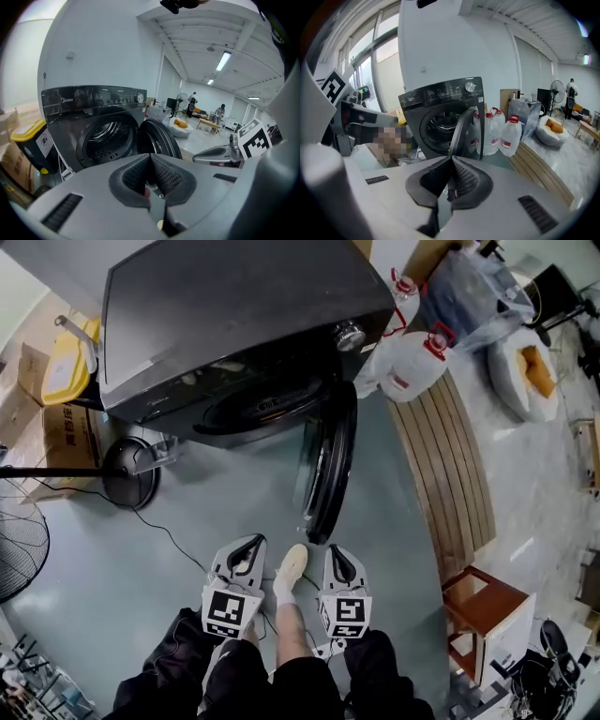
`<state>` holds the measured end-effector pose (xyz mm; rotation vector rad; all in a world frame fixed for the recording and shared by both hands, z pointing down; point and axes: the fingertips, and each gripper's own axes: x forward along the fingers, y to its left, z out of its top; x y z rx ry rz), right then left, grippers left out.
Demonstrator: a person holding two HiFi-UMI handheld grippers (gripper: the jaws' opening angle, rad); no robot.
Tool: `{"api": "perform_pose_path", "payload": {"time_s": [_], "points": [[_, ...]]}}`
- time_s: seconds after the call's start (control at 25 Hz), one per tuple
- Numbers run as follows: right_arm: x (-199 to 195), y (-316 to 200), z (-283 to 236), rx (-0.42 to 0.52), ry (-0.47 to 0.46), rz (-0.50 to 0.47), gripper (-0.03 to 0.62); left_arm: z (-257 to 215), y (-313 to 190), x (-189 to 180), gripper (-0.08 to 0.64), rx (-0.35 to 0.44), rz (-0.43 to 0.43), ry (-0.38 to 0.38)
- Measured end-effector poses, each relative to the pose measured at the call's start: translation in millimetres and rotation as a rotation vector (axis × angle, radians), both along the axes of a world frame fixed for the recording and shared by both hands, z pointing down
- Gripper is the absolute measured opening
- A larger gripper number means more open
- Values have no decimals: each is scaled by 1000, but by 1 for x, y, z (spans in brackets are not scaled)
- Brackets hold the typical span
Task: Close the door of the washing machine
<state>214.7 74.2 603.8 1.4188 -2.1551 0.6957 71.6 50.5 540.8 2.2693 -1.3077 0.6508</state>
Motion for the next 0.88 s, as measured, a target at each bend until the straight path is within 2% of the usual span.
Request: {"api": "perform_pose_path", "payload": {"time_s": [0.04,0.08,0.12,0.36,0.56,0.72,0.88], "points": [[0,0,9,-17,-7,-1,18,7,-1,0,25,-10,-3,5],[0,1,18,-36,-17,-5,98,13,-1,0,25,-17,-7,9],[1,2,27,-53,-24,-6,148,18,-2,0,25,-22,-11,11],[-2,4,69,-119,-35,-24,195,46,1,-6,25,-65,-51,39],[-2,1,91,-138,-17,-22,172,71,7,-11,25,-87,-59,24],[-2,1,102,-140,-3,-21,84,82,13,-15,25,-98,-72,20],[-1,1,103,-146,-18,-31,84,82,16,-16,25,-101,-85,17]]}}
